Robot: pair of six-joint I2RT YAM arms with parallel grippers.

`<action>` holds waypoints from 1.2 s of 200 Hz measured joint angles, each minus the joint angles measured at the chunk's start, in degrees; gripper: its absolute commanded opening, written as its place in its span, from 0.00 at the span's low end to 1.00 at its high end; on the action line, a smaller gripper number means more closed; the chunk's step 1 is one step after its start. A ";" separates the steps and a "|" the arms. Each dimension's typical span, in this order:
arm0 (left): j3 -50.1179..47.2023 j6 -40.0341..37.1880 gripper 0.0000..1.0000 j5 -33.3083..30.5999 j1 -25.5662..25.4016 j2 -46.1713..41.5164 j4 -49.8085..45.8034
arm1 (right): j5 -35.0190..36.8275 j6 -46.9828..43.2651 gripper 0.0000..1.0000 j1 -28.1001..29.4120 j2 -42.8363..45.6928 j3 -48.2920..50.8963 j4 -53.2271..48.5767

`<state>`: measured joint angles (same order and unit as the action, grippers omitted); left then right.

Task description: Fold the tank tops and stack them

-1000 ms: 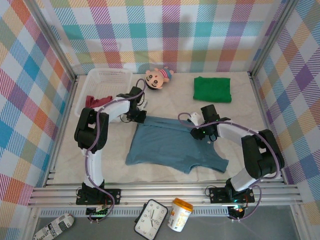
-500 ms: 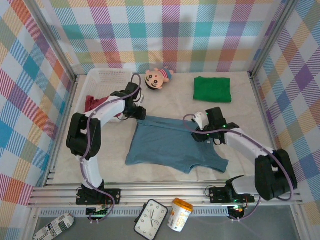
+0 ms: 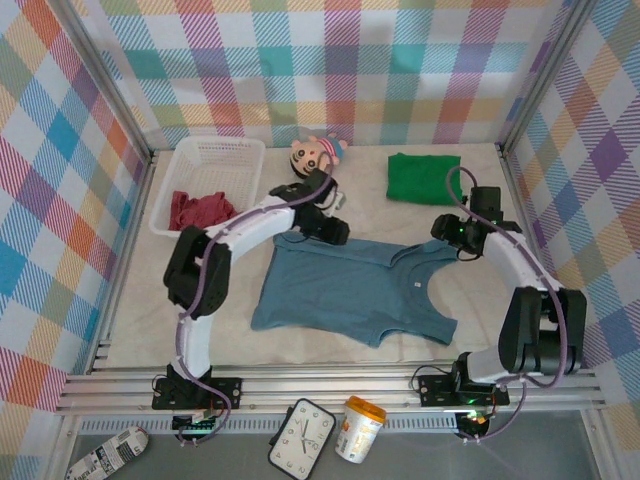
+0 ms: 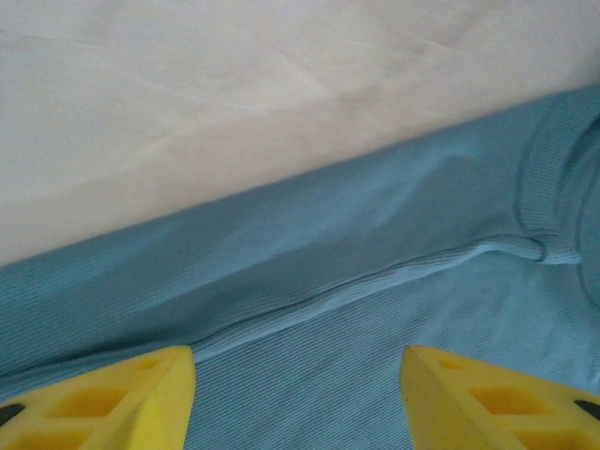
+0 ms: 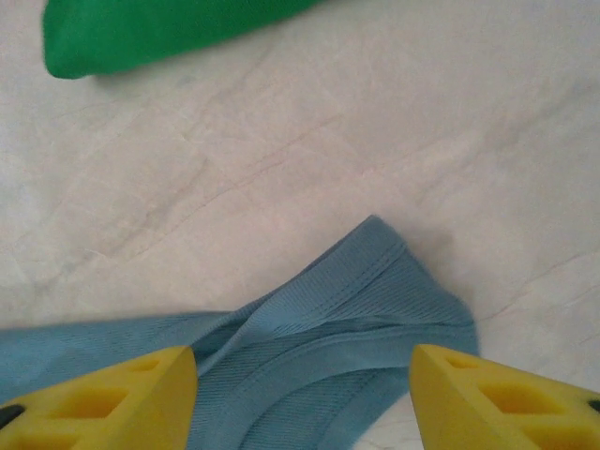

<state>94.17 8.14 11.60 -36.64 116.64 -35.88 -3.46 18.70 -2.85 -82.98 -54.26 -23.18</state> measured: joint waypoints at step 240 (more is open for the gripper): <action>7.37 -0.48 0.59 5.77 -5.60 12.70 -0.11 | -7.96 12.92 0.03 0.48 -22.38 -10.54 -5.07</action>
<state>101.54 7.66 17.37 -42.24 129.34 -35.99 -11.42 31.62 -2.37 -105.36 -64.79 -28.25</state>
